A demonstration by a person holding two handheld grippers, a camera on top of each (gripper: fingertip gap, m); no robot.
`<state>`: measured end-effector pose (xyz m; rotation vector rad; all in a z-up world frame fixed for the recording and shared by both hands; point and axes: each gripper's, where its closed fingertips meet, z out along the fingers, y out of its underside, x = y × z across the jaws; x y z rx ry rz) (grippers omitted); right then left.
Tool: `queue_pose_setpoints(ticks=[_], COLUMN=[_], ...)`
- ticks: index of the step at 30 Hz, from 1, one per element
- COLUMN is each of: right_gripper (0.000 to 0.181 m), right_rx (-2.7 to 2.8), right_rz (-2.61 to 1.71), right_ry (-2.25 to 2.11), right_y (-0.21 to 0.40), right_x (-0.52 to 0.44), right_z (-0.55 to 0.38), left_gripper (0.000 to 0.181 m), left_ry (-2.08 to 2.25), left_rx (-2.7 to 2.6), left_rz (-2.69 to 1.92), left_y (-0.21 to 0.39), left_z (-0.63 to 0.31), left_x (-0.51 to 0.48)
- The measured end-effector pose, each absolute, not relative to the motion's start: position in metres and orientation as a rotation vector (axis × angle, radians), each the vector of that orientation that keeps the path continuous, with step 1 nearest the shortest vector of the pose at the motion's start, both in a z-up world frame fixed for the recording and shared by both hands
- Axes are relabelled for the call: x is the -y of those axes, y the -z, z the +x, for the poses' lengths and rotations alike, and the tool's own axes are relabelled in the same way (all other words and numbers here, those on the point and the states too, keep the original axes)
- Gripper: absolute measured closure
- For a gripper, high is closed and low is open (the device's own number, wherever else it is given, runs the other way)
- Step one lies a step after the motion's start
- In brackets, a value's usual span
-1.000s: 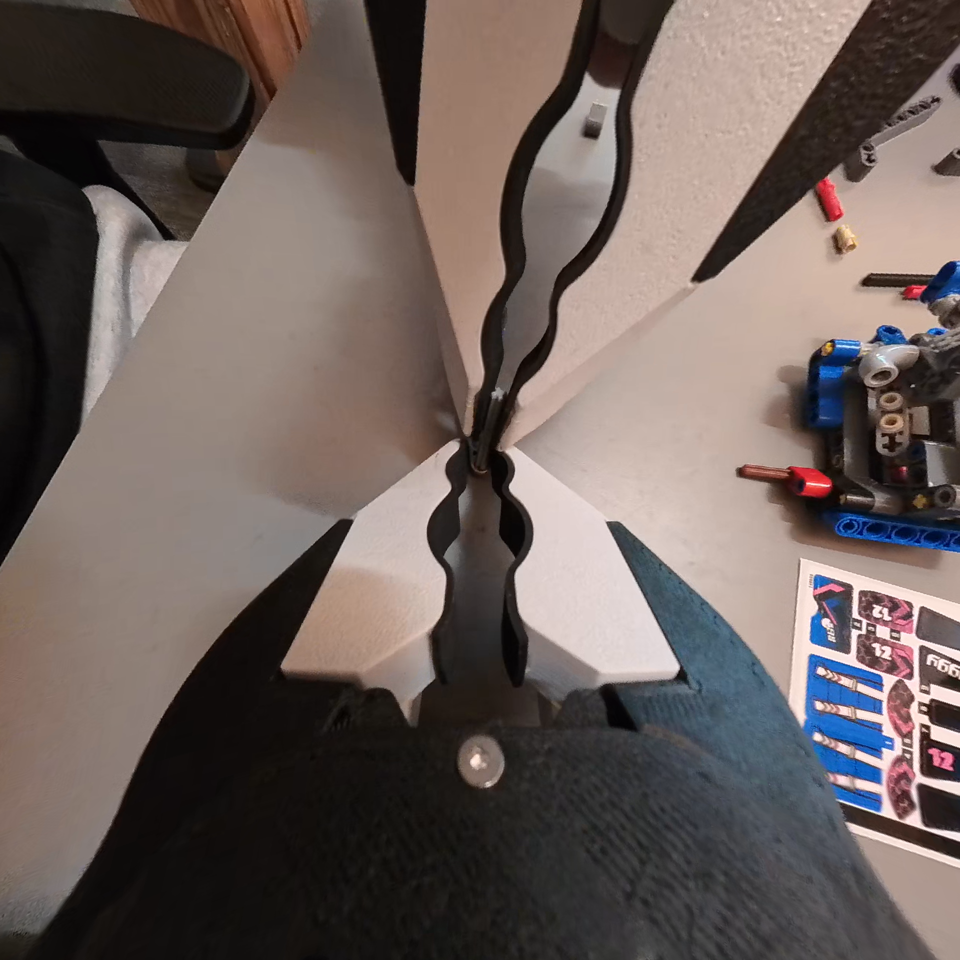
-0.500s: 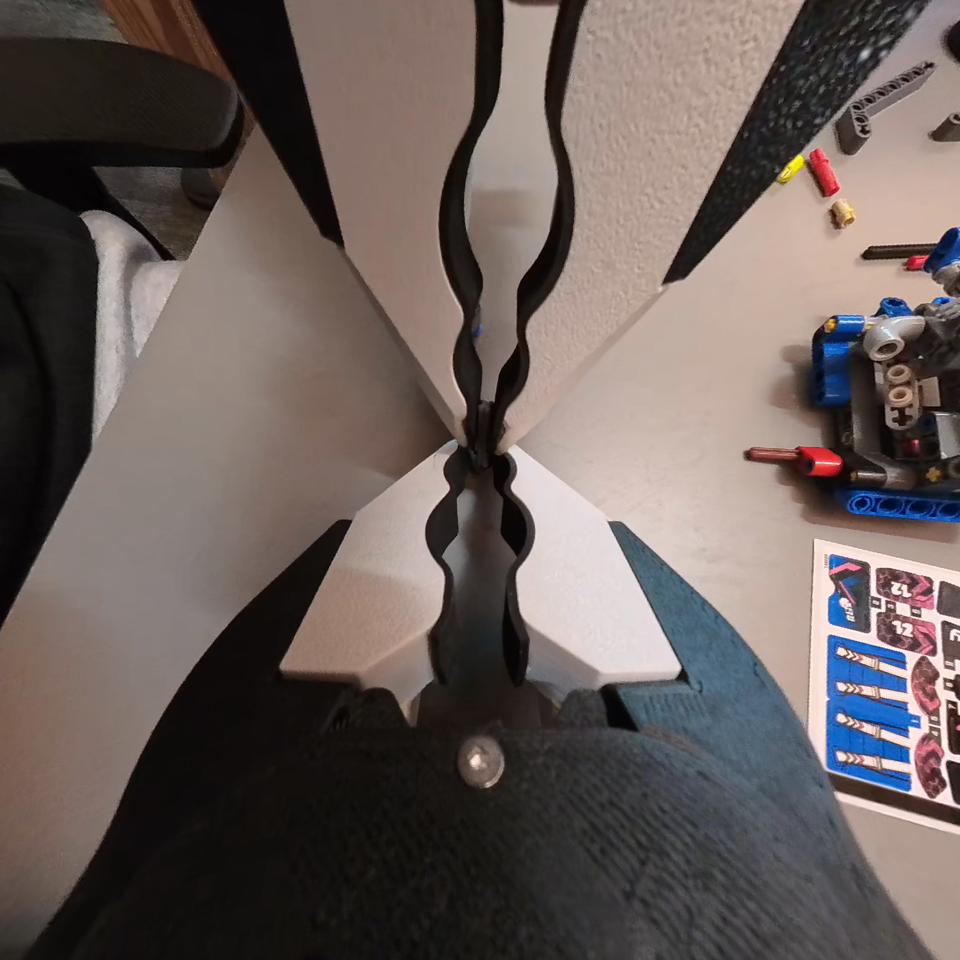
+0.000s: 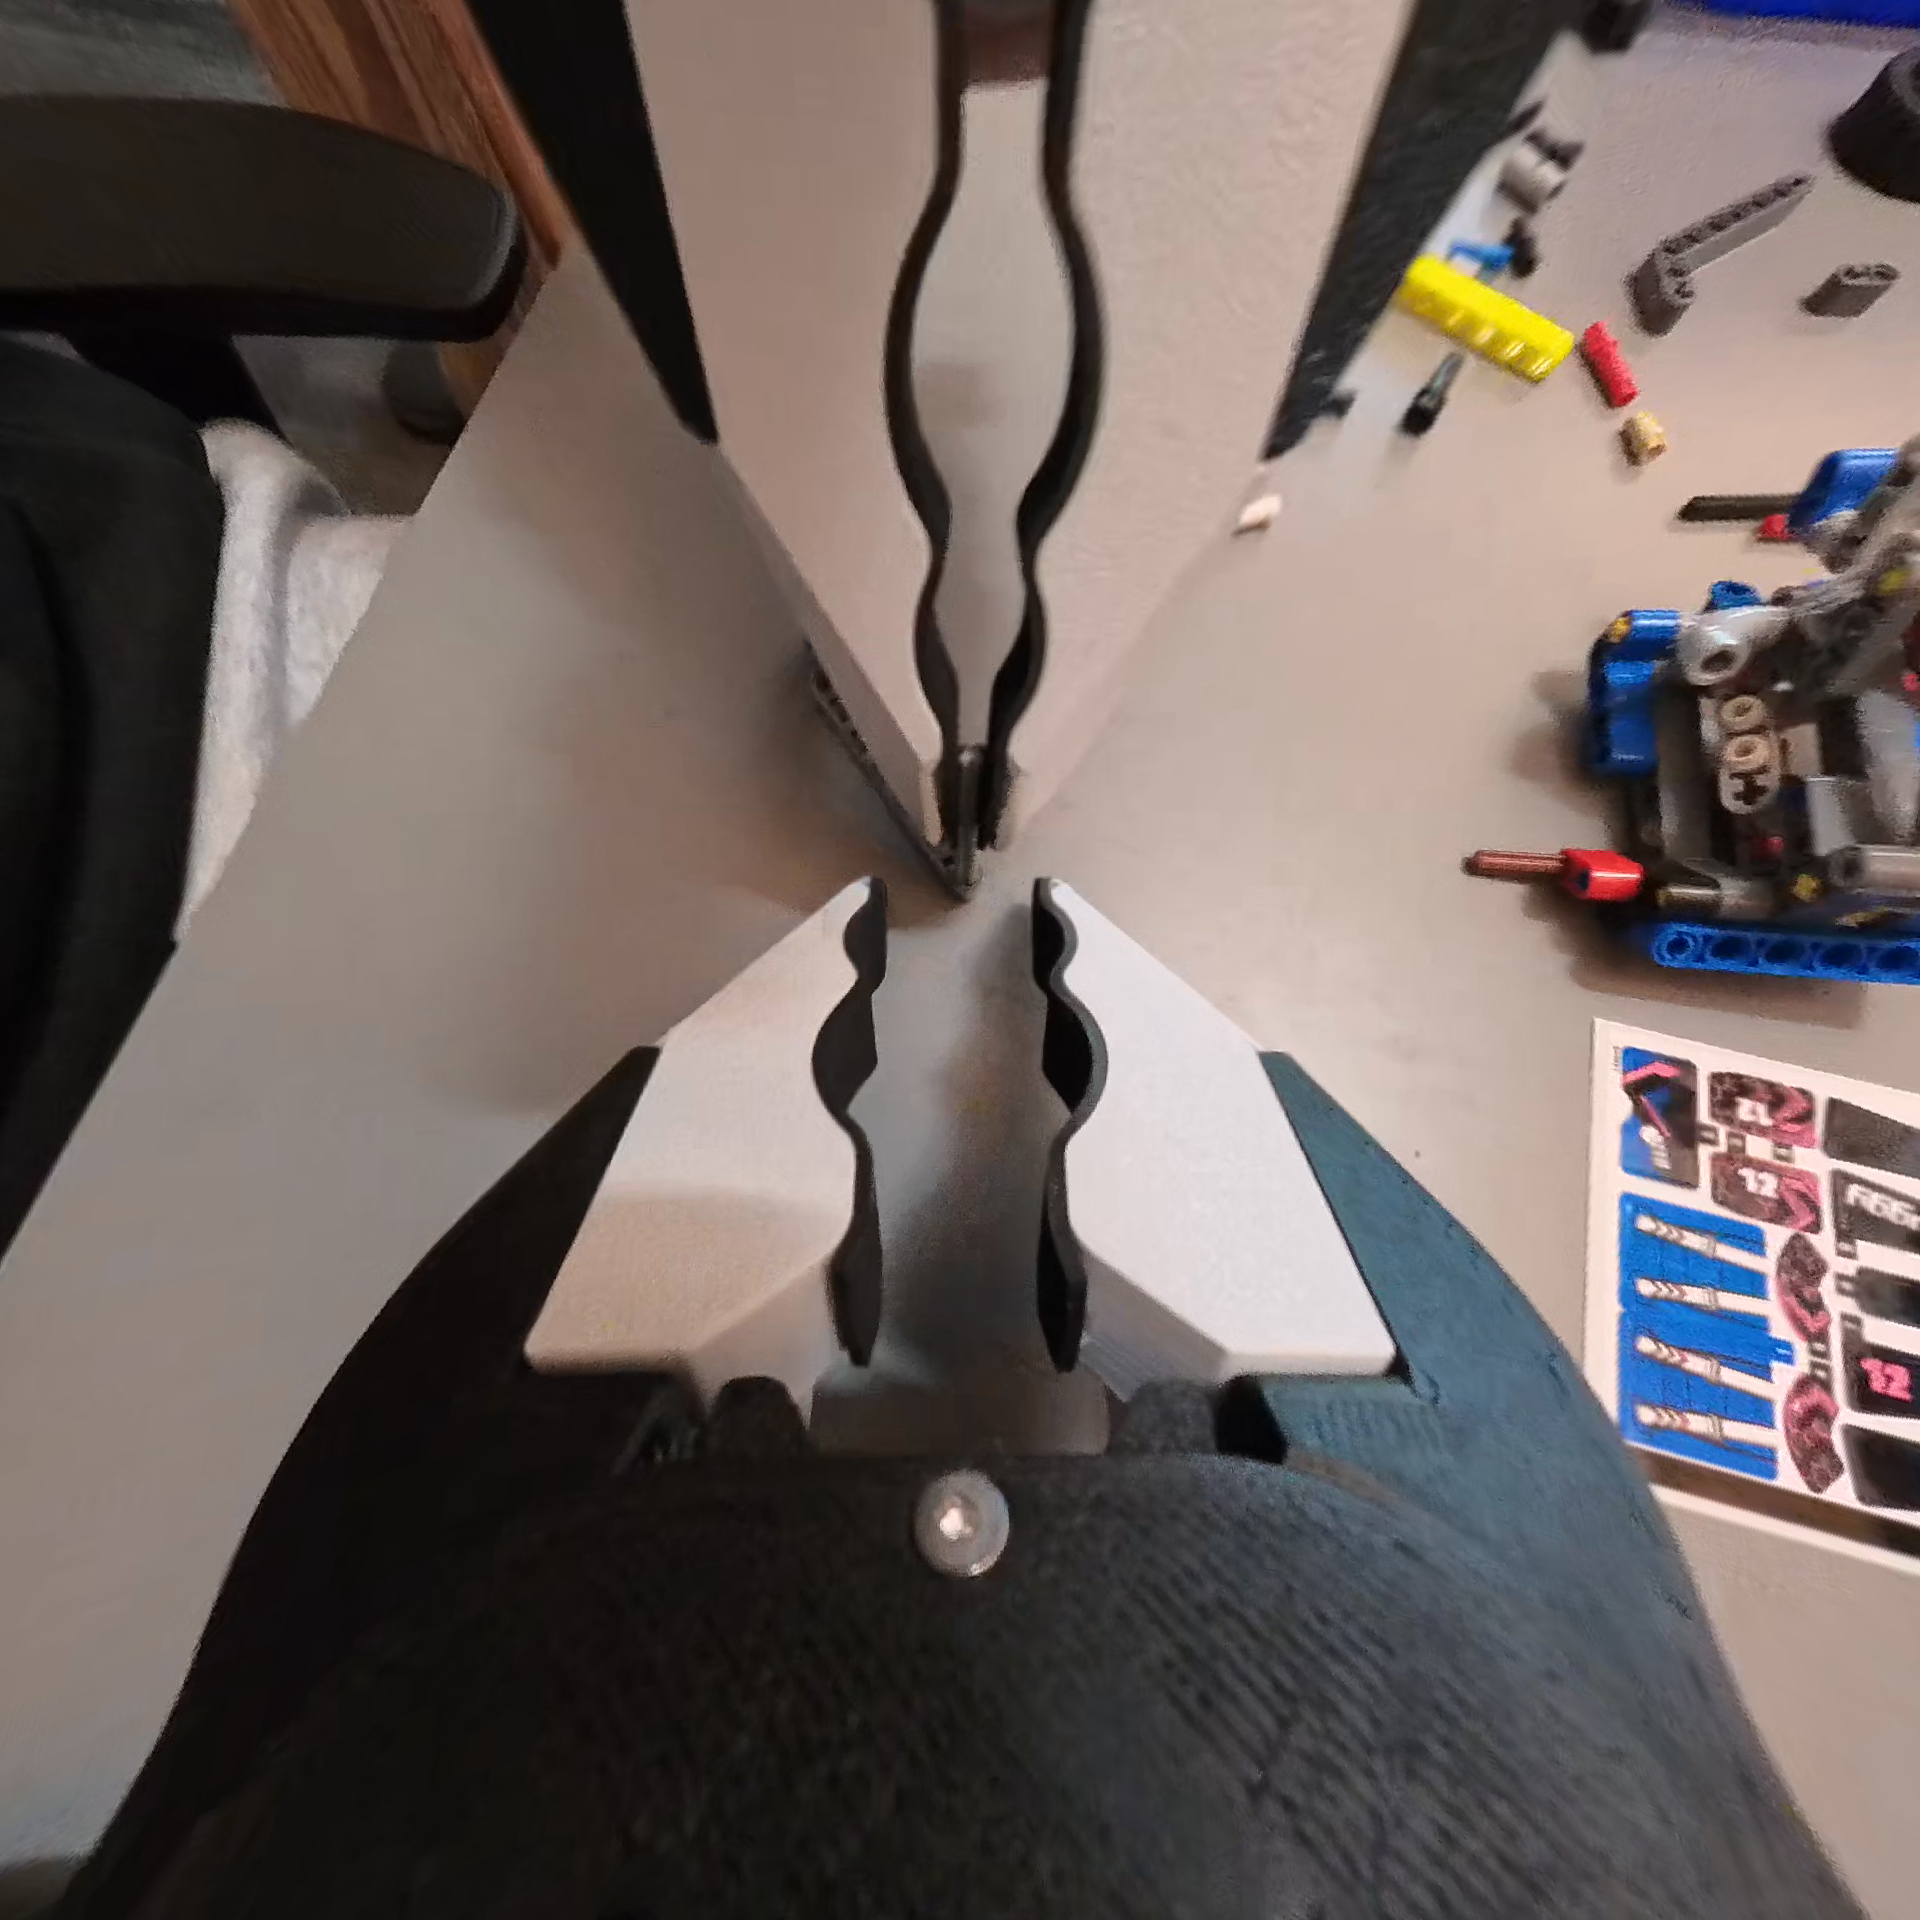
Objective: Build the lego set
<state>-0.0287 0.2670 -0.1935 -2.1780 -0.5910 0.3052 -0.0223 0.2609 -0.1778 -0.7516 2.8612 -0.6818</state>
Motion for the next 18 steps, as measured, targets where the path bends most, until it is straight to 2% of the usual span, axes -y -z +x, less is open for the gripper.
queue_pose_setpoints(ticks=[10,15,18], right_gripper=[0.165,0.17,0.159], right_rx=[0.562,0.583,0.552], right_rz=[-2.006,-2.034,-2.006], right_ry=[-0.216,-0.185,-0.098], right_y=[0.165,0.173,0.166], right_x=[-0.274,-0.275,-0.278], right_z=[-0.022,-0.023,-0.014], left_gripper=[0.18,0.18,0.18], left_ry=[0.699,0.661,0.66], left_rx=[-2.728,-2.692,-2.621], left_rz=[-0.94,-0.991,-1.044], left_y=[0.162,0.166,0.16], left_z=[-0.015,-0.016,-0.011], left_x=[-0.259,-0.262,-0.263])
